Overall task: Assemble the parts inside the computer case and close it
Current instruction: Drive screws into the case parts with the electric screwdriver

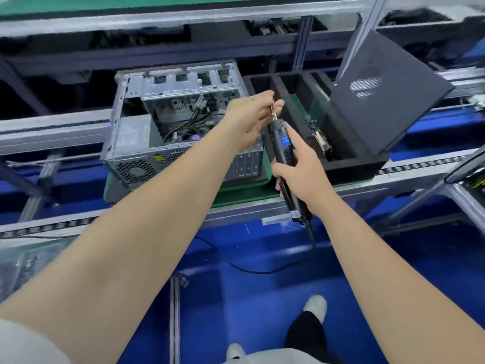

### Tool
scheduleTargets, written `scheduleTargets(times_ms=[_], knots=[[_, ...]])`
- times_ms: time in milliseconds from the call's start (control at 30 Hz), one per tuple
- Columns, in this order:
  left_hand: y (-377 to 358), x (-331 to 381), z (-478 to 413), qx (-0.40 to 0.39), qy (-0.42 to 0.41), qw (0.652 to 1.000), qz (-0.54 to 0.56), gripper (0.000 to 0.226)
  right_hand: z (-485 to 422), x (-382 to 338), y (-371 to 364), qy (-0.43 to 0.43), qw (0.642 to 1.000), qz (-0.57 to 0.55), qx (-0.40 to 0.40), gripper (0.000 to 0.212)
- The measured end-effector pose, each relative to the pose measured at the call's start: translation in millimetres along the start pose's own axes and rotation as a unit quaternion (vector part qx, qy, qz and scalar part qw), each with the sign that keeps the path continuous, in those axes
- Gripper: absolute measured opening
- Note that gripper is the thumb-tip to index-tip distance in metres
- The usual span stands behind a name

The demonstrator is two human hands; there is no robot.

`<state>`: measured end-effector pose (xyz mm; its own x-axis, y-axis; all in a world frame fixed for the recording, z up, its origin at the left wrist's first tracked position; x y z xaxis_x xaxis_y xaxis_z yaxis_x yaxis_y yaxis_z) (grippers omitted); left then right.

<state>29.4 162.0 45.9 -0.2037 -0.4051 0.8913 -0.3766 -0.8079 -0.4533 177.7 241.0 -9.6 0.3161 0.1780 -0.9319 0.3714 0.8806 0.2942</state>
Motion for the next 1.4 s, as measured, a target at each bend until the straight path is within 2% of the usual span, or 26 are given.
scheduleTargets(times_ms=[200,300,500,634,701,801,901,1001,1067,1168,1301,1401], knots=[[71,21,35,-0.026,-0.026,0.999,-0.03,0.019,27,-2,-55,-0.019,0.992,-0.084,-0.091,0.088],[102,28,50,-0.03,-0.016,0.999,-0.031,0.023,37,-1,-73,-0.028,0.991,-0.064,-0.114,0.089],[143,34,71,0.014,0.012,0.997,-0.069,0.026,48,4,-93,-0.011,0.991,0.046,-0.123,0.094],[151,27,75,0.066,0.037,0.991,-0.107,0.019,51,10,-102,-0.016,0.989,0.091,-0.117,0.094],[152,20,79,0.088,0.049,0.988,-0.113,0.015,52,13,-106,-0.032,0.988,0.085,-0.127,0.095],[159,9,84,0.113,0.058,0.985,-0.115,0.013,54,22,-114,-0.099,0.979,0.002,-0.179,0.094],[165,-9,94,0.127,0.116,0.983,-0.069,0.002,58,34,-126,-0.141,0.964,-0.053,-0.217,0.094],[170,-31,105,0.145,0.18,0.972,-0.042,0.009,62,46,-137,-0.163,0.944,-0.107,-0.265,0.098],[172,-42,110,0.158,0.2,0.967,-0.012,0.012,64,53,-144,-0.171,0.937,-0.115,-0.283,0.109],[171,-54,110,0.173,0.204,0.962,0.06,0.01,66,59,-153,-0.178,0.938,-0.109,-0.278,0.124],[167,-62,106,0.189,0.175,0.96,0.111,0.018,58,57,-157,-0.156,0.945,-0.107,-0.266,0.125],[168,-64,102,0.207,0.146,0.955,0.157,0.021,50,56,-158,-0.152,0.947,-0.094,-0.267,0.133]])
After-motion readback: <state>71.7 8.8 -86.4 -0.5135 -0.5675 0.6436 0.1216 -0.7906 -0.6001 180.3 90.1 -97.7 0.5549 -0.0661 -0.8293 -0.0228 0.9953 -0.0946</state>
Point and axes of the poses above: each hand's wrist, its own z-axis away from the middle knuckle, its own y-axis out of the back of the hand, x = y × z, the point moved 1 cm from there along -z, towards the middle knuckle, and after that the axes turned 14 degrees about -y, right-handed, at the moved point
